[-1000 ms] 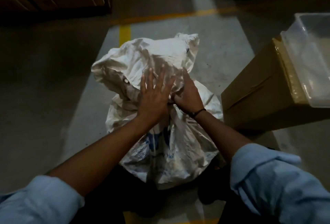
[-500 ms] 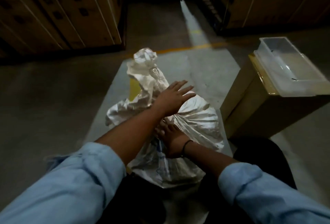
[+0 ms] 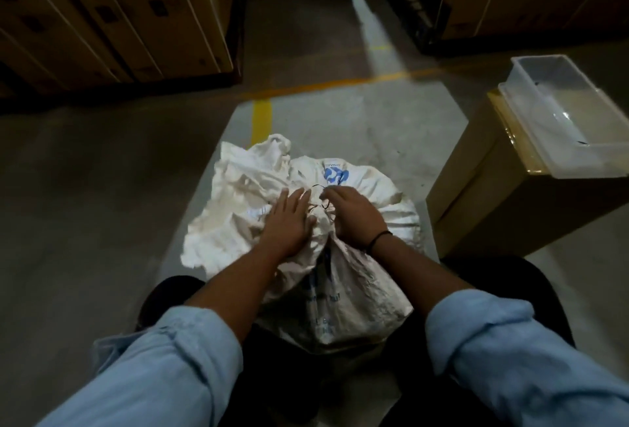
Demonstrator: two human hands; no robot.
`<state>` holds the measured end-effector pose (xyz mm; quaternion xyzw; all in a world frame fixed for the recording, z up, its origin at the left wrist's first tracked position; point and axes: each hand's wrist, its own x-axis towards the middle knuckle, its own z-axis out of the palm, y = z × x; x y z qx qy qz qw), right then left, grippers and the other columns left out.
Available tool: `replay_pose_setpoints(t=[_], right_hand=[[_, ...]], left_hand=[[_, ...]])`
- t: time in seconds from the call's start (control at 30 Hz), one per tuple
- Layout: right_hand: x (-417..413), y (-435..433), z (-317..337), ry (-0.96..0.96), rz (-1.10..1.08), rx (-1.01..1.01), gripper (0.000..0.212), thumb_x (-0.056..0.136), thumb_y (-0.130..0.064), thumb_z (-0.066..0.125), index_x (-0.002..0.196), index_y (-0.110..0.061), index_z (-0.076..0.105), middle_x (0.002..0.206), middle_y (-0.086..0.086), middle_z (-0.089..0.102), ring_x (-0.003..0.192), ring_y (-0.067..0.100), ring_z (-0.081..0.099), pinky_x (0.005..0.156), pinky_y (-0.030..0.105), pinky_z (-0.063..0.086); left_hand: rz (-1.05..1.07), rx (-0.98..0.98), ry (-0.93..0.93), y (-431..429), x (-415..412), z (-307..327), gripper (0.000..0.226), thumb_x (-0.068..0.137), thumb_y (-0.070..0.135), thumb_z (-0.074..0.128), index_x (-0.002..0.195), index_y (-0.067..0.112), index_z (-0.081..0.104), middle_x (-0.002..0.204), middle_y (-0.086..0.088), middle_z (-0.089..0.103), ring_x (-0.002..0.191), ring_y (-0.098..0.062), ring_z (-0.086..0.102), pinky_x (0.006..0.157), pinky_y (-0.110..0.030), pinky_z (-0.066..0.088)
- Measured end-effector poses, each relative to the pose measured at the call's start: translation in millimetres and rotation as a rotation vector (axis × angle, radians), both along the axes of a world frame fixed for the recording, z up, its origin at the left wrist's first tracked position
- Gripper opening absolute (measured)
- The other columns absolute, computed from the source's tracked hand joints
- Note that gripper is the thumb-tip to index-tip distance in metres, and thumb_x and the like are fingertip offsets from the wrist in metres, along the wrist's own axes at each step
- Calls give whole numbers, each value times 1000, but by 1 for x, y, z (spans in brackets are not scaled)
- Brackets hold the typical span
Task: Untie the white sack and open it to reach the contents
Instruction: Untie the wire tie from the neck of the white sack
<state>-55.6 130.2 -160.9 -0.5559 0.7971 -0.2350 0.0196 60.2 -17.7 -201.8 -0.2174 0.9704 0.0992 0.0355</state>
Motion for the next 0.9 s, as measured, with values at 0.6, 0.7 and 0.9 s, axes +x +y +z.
replay_pose_setpoints(t=[0.6, 0.7, 0.9], right_hand=[[-30, -8, -25, -69, -8, 263, 17, 84, -32, 59, 94, -28, 73, 95, -2, 71, 91, 25, 63, 76, 39, 52], [-37, -3, -27, -92, -2, 271, 17, 83, -28, 64, 98, -30, 73, 102, -4, 72, 95, 22, 64, 80, 38, 52], [-42, -9, -33, -189, -101, 286, 14, 85, -31, 64, 96, -29, 72, 97, -1, 73, 91, 24, 65, 75, 33, 52]], left_hand=[[-87, -210, 63, 41, -7, -4, 59, 77, 29, 58, 131, 8, 50, 139, -14, 49, 142, -40, 30, 122, -52, 13], [77, 31, 152, 46, -10, -11, 60, 86, 40, 50, 134, 4, 46, 139, -17, 50, 144, -36, 28, 123, -47, 12], [237, 184, 205, 36, -18, -17, 94, 71, 84, 49, 137, 17, 43, 138, -10, 52, 137, -29, 40, 120, -48, 21]])
